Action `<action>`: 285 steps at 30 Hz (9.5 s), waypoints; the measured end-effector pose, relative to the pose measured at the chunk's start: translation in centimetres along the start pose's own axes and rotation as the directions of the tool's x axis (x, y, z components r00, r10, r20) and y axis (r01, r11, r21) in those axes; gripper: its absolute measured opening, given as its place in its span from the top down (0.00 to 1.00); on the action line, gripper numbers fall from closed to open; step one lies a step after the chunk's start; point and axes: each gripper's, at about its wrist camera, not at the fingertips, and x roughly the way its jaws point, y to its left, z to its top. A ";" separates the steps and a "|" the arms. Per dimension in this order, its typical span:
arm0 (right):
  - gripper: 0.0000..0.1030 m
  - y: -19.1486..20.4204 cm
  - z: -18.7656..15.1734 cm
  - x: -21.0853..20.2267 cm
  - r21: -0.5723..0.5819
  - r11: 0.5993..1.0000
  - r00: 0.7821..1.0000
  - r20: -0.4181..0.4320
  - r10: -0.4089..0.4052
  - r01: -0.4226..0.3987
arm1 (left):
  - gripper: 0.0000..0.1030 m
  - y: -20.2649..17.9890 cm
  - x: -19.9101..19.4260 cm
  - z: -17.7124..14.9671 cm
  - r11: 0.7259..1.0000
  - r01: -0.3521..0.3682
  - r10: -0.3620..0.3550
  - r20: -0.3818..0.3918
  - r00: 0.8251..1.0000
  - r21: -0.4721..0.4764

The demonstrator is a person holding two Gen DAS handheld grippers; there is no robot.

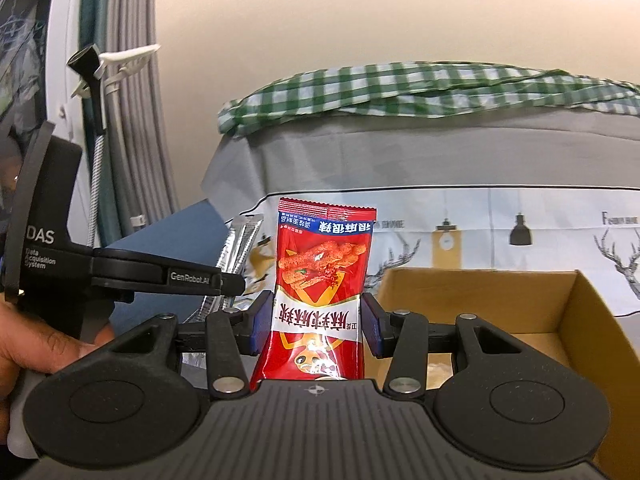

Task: Organize snacks
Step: 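Lift the red spicy bag with the right tool while the left tool carries the silver pack toward the box, then open both tools over the box to drop the silver pack and red bag, then move both tools from the box back down to the remaining snacks, then grasp the yellow wafer bar with the left tool while the right tool grasps the round grain pack, then carry the yellow bar with the left tool while the right tool carries the grain pack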

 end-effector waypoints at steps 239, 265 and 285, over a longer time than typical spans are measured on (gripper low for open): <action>0.20 9.1 -11.7 11.8 -0.085 0.992 0.793 -0.609 0.024 -0.095 | 0.78 11.2 8.3 -8.2 0.994 -0.108 0.098 -0.611 0.786 0.021; 0.20 1.5 2.6 -3.7 -0.152 0.988 0.998 -0.037 -0.049 0.043 | 0.85 5.6 -3.2 -1.4 0.994 0.017 -0.023 -0.058 0.998 -0.106; 0.20 -10.7 0.6 -5.4 -0.120 0.932 0.939 0.028 -0.342 0.342 | 0.85 -11.2 -1.8 -0.9 0.948 0.303 -0.311 0.093 0.946 0.096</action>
